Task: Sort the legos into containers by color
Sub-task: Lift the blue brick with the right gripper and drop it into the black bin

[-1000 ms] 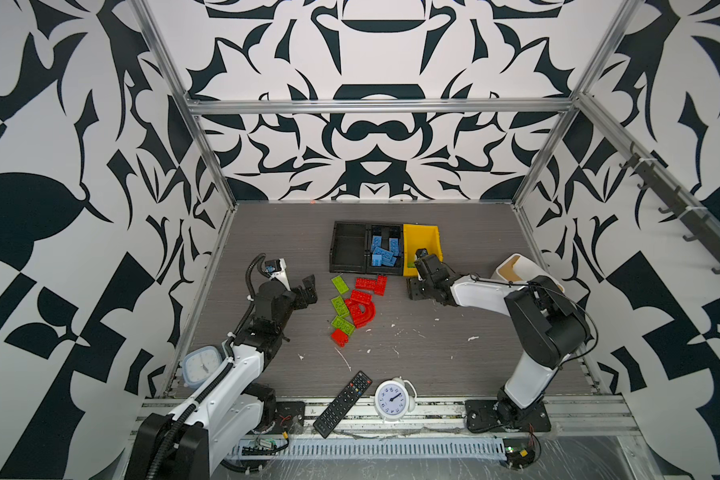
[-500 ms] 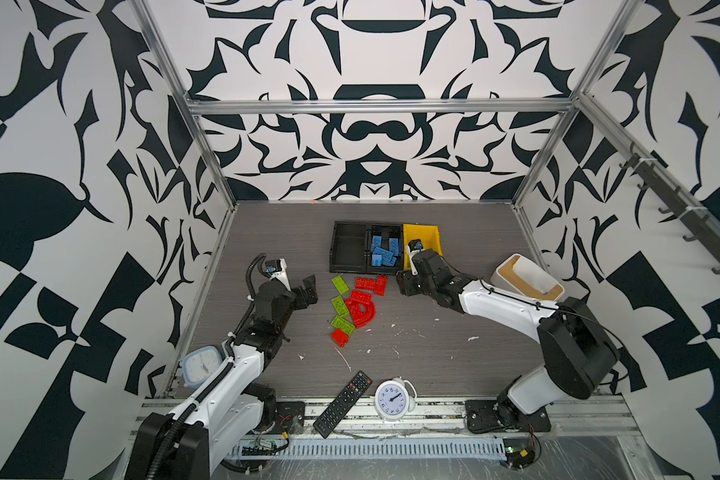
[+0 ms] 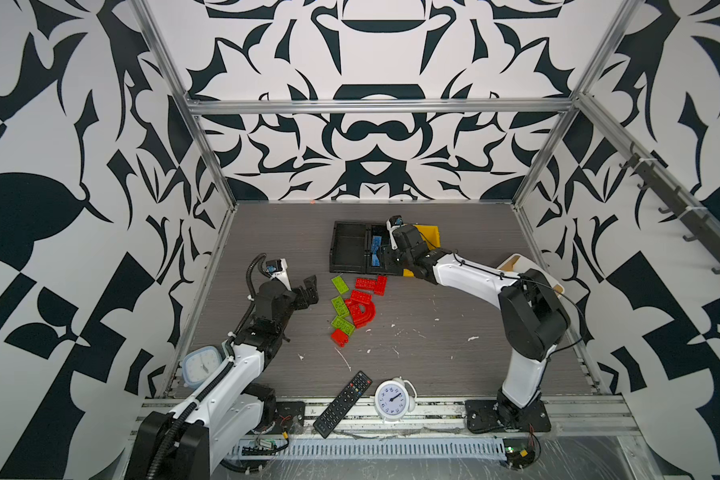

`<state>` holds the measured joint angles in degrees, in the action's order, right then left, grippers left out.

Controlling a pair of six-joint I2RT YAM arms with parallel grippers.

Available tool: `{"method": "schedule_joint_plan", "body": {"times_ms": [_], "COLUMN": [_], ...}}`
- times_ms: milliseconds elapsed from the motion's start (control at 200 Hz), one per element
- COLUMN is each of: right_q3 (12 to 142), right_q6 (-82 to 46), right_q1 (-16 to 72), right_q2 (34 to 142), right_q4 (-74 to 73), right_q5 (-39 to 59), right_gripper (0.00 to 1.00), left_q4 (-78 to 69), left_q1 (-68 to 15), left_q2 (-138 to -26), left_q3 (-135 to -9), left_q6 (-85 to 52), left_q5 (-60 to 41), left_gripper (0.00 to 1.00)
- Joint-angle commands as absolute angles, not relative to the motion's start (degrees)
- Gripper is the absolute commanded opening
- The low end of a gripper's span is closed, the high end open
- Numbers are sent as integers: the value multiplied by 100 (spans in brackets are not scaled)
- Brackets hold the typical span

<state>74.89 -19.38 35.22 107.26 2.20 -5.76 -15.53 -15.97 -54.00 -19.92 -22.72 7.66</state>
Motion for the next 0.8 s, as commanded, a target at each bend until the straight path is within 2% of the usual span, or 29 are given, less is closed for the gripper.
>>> {"method": "schedule_joint_plan", "body": {"times_ms": [0,630,795], "right_q3": [7784,8213,8357], "right_q6": [-1972,-1960,-1976], "right_q1": [3498,3454,3454], "right_q2": [10737,11175,11285], "right_q4": [49,29,35], "right_q5": [-668,-888,-849], "right_gripper": [56,63,72], "left_q4": [-1635,-1640,-1640], "left_q1": [-1573,-1573,-1573], "left_q2": [-5326,-5306,-5344], "left_q3": [-2127,-2119,-2127], "left_q6": [-2339,-2338,-2334], "left_q5": [781,770,764], "left_gripper": [99,99,99]}}
